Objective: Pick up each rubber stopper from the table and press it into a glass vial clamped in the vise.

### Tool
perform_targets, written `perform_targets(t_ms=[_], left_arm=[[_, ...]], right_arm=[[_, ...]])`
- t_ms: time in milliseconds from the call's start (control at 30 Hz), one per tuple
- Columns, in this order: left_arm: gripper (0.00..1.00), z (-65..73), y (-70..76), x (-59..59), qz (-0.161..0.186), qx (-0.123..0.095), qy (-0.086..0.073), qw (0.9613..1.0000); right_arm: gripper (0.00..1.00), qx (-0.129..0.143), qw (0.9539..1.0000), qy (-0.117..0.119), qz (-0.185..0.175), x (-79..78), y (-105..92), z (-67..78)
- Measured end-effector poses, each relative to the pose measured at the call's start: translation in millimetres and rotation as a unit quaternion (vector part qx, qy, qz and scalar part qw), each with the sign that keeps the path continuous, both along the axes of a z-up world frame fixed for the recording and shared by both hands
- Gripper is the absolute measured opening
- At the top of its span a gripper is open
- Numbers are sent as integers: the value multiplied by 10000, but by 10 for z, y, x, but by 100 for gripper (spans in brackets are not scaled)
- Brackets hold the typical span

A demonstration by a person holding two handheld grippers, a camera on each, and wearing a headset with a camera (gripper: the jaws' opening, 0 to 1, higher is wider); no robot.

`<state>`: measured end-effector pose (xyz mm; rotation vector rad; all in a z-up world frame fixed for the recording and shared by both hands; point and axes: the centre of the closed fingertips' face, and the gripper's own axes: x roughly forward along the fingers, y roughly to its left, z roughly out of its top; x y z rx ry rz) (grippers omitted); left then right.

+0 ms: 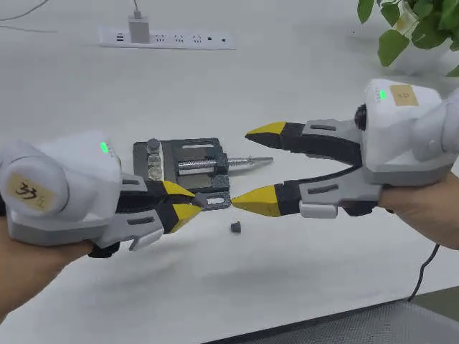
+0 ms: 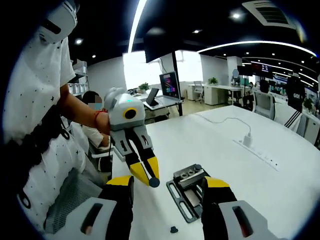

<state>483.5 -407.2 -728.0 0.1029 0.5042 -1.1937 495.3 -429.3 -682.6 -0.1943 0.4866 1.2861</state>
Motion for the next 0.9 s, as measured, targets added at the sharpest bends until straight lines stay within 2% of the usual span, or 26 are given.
perform_targets(t_ms=[33,300,367,633,700,900], left_arm=[[3,53,-1,-5,34,-75,22,10000],[3,271,-24,-81,55,-297,-40,9995],[3,314,-24,-99,53,-347,-51,9994],[3,429,-7,-154,88,-471,-84,9988],[3,453,-10,-169,72,-480,-112,9988],[3,486,-18,-193,20,-485,-148,9987]], right_arm=[[49,-49,9999,107,86,-35,34,18],[33,-192,9981,103,570,-166,217,147],[28,-231,9975,110,657,-180,221,129],[21,-364,9938,182,1039,-292,286,131],[18,-446,9922,162,1154,-322,283,107],[13,-469,9900,210,1314,-382,307,115]])
